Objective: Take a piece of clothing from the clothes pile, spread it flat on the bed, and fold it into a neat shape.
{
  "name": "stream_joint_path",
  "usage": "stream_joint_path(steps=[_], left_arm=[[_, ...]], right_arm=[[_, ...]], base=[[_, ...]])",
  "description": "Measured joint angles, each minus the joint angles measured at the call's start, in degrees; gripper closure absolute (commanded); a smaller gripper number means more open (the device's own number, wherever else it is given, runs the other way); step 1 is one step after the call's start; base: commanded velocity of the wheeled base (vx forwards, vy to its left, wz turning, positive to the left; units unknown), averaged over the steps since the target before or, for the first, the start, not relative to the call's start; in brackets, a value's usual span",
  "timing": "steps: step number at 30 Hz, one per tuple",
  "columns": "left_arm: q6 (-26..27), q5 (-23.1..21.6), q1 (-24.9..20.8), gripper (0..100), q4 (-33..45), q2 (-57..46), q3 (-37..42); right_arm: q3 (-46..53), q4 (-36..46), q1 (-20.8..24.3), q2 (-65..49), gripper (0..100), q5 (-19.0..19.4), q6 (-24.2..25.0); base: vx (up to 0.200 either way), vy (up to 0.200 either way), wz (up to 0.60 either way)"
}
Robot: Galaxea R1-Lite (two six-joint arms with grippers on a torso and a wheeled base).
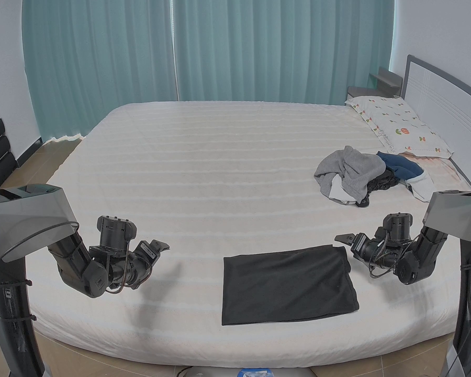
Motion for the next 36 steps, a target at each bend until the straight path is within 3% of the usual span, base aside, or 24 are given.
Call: stream_joint_path(steps=[3, 11, 16, 22, 23, 32, 36], left_arm=[[0.00, -0.02, 0.00, 0, 0.07, 0.00, -0.11], [-0.04, 0.00, 0.00, 0, 0.05, 0.00, -0.17], [-0.02, 0.04, 0.00, 0, 0.02, 0.00, -0.04], [0.00, 0.01, 0.00, 0, -0.04, 0.00, 0.02], [0.00, 0.04, 0.00, 0, 0.00, 0.00, 0.02], [0.02, 0.01, 0.02, 0, -0.01, 0.00, 0.02], [0.00, 0.01, 0.05, 0, -0.01, 0.00, 0.02]], right_arm=[[3.54, -0.02, -0.44, -1.82, 0, 2.72, -2.52], [15.95, 0.17, -2.90, -7.11, 0, 15.34, -19.80], [19.82, 0.71, -3.50, -8.50, 0, 16.86, -24.80], [20.54, 0.02, -3.08, -7.89, 0, 16.86, -25.19], [20.32, -0.28, -2.84, -7.58, 100, 16.65, -25.19], [20.78, 0.05, -2.32, -6.69, 100, 15.09, -26.69], [21.61, 1.23, -2.76, -7.00, 100, 15.08, -30.06]], base=[[-0.133, 0.000, 0.00], [-0.175, 0.000, 0.00], [0.000, 0.000, 0.00], [0.000, 0.000, 0.00], [0.000, 0.000, 0.00], [0.000, 0.000, 0.00], [0.000, 0.000, 0.00]])
